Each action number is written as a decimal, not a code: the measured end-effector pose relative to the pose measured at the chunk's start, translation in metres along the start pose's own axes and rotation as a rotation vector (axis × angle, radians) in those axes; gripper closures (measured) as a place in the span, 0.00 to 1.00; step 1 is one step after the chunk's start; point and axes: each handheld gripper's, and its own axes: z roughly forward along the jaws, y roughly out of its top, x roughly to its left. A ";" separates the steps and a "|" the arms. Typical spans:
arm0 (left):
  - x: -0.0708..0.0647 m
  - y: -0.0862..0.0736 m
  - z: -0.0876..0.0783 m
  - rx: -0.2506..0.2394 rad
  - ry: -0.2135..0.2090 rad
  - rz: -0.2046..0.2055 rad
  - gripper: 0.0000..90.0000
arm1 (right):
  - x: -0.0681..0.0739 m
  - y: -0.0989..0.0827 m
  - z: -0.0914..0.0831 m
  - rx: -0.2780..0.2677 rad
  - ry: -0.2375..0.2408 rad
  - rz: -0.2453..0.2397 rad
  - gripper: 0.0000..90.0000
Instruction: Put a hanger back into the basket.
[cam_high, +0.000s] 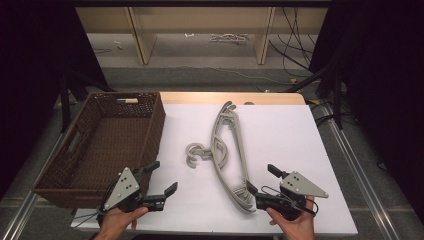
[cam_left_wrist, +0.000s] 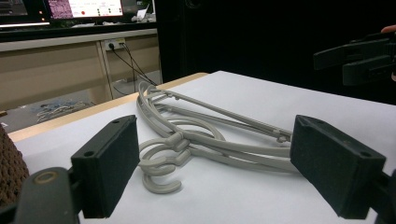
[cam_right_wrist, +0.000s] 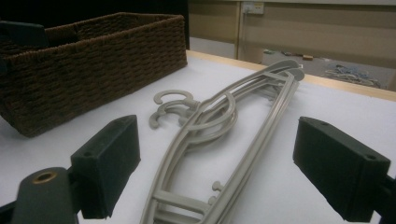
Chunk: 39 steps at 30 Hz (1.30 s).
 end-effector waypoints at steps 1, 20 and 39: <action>0.000 0.000 0.000 0.000 -0.001 0.001 0.18 | 0.000 0.000 0.000 0.002 0.008 0.001 0.18; -0.002 -0.001 0.002 0.002 -0.004 0.001 0.18 | -0.004 0.011 0.008 0.019 -0.005 -0.034 0.18; -0.002 0.000 0.002 0.003 -0.001 0.007 0.18 | -0.003 0.037 0.057 0.259 0.116 -0.092 0.24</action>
